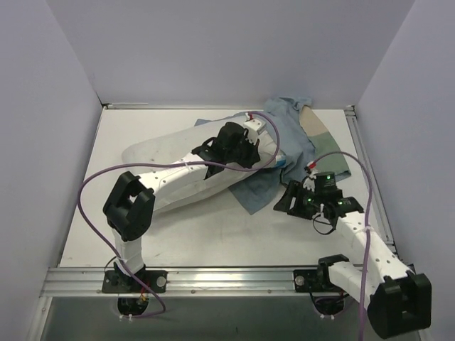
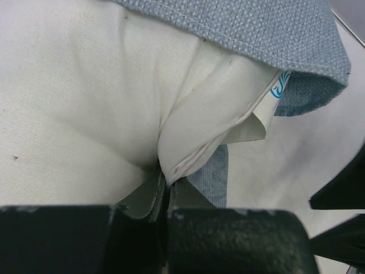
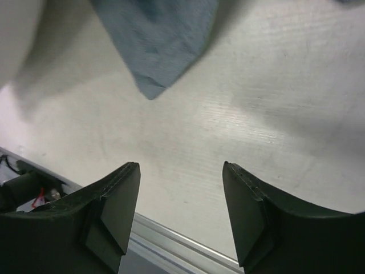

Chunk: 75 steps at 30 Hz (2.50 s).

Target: Put the pillow into the pillowcase

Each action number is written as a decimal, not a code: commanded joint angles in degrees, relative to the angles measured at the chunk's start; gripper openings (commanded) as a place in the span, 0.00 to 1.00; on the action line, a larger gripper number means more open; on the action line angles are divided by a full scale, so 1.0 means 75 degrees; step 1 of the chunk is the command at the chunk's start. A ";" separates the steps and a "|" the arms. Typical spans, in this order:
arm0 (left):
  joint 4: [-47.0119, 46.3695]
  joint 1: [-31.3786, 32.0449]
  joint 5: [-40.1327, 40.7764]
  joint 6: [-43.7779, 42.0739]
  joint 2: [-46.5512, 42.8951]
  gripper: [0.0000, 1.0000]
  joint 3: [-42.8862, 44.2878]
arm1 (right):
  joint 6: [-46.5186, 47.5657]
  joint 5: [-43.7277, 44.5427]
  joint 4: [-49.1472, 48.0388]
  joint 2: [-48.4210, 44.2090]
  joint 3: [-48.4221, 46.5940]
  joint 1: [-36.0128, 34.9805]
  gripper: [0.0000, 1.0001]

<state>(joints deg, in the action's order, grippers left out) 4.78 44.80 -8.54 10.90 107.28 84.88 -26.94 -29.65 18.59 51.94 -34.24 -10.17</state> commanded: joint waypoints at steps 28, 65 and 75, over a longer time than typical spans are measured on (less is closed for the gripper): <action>-0.0812 -0.0559 -0.0116 0.2707 0.1995 0.00 0.1995 | -0.0731 -0.0780 -0.3290 0.1373 0.0509 -0.3706 0.00; -0.2523 -0.0441 -0.2049 0.4184 0.1469 0.00 -0.2681 | 0.4330 0.3497 0.0287 0.4218 -0.4035 -0.1280 0.45; -0.2547 -0.0652 -0.2085 0.4266 0.1633 0.00 -0.2458 | 0.4495 0.2890 0.0813 0.4770 -0.4948 -0.1117 0.00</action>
<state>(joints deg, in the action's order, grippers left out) -20.80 41.23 -23.31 40.21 116.16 67.31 6.63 -4.84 22.41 88.82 -66.65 -19.35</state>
